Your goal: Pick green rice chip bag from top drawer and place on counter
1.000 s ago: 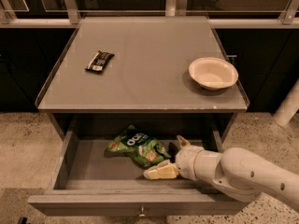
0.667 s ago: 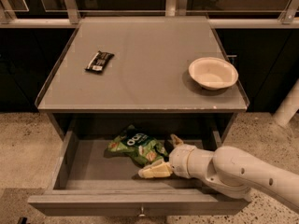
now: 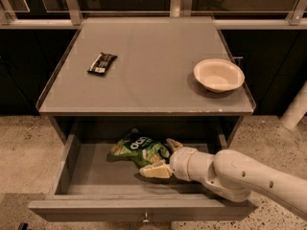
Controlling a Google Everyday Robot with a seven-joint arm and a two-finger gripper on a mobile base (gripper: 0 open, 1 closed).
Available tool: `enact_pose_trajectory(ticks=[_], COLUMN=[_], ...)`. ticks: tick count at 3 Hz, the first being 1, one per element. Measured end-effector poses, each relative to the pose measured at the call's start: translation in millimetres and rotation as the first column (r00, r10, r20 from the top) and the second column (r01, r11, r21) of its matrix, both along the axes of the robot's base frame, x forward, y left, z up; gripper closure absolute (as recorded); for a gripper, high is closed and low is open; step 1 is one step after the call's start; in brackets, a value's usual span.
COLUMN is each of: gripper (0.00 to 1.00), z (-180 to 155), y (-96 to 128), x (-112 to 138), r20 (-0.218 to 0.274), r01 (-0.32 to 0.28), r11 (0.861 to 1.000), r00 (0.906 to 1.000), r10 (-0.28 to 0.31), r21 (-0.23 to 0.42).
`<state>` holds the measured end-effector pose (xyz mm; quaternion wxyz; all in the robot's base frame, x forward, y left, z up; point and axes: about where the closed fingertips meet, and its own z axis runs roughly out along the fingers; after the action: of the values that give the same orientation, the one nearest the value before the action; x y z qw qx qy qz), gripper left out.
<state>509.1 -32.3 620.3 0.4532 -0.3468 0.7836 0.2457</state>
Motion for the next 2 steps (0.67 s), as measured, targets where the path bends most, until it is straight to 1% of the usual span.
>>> enact_pose_trajectory(ticks=[2], gripper=[0.65], z=[0.0], y=[0.1], x=[0.0], r20=[0.000], r01=[0.000], r11=[1.000], r00=[1.0000], r10=[0.000], r21=[0.000])
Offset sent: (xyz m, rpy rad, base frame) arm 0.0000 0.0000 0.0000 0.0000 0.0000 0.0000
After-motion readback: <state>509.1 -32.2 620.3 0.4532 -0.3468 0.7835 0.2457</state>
